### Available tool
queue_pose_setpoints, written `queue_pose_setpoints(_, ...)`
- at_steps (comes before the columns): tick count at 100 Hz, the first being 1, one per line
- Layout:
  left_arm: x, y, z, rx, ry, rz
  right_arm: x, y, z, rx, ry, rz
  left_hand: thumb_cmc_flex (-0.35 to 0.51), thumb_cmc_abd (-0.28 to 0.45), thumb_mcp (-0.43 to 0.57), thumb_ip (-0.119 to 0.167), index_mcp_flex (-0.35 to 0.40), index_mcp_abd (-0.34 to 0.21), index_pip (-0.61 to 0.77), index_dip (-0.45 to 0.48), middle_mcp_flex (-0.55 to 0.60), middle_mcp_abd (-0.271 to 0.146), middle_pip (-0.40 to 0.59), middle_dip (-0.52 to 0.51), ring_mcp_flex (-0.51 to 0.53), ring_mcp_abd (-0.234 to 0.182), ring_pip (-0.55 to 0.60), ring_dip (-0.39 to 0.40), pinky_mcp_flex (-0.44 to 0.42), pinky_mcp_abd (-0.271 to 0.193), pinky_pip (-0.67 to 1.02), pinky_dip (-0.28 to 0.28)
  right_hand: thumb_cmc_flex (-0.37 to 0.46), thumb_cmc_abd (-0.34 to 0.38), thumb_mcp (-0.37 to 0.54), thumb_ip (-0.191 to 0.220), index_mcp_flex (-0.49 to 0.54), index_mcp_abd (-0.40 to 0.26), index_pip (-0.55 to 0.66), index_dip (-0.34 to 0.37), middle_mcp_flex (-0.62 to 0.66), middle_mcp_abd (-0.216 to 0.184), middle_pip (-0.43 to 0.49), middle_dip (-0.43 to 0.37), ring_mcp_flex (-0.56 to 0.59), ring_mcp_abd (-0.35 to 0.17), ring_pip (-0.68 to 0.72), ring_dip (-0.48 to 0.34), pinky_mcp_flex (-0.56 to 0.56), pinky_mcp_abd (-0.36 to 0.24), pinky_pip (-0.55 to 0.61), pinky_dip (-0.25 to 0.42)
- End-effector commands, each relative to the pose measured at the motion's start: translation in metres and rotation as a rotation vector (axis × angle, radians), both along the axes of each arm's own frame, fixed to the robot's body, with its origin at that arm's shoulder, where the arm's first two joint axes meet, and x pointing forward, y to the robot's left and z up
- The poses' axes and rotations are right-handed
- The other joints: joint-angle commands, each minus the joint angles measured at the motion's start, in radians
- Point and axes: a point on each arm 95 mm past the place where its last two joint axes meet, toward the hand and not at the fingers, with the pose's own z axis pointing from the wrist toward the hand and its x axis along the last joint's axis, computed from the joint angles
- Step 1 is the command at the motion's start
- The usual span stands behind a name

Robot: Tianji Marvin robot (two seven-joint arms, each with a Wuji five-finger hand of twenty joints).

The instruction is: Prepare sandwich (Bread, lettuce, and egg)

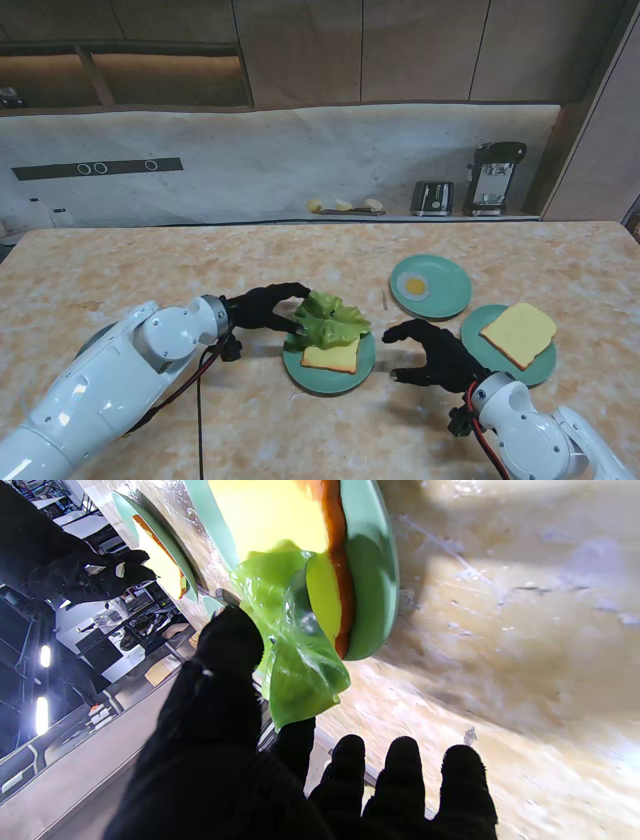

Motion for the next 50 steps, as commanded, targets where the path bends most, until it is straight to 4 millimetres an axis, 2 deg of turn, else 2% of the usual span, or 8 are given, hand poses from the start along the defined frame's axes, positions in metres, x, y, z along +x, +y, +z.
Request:
queue_pose_setpoints(1, -0.003, 0.006, -0.002, 0.018, 0.012, -0.009, -0.003, 0.003, -0.004, 0.007, 0.021, 0.007, -0.004, 0.029, -0.036, -0.012, -0.017, -0.007, -0.016, -0.015, -0.026, -0.022, 0.007, 0.011, -0.02, -0.022, 0.002, 0.001, 0.002, -0.002, -0.001, 0.028, -0.035, 0.008, 0.006, -0.018, 0.0, 0.004, 0.006, 0.008, 0.007, -0.007, 0.006, -0.785, -0.003, -0.022, -0.001, 0.015, -0.015, -0.013, -0.014, 0.009)
queue_pose_setpoints(50, -0.028, 0.018, 0.0, 0.023, -0.016, -0.005, -0.002, 0.003, -0.004, 0.014, 0.017, 0.007, -0.008, 0.042, -0.072, -0.013, 0.028, -0.009, -0.002, -0.002, 0.001, -0.016, 0.067, 0.012, 0.017, -0.014, 0.032, 0.01, 0.007, 0.01, 0.085, 0.072, -0.037, 0.013, 0.003, -0.018, -0.001, 0.004, 0.006, 0.008, 0.008, -0.007, 0.007, -0.785, -0.003, -0.021, 0.0, 0.015, -0.013, -0.012, -0.015, 0.011)
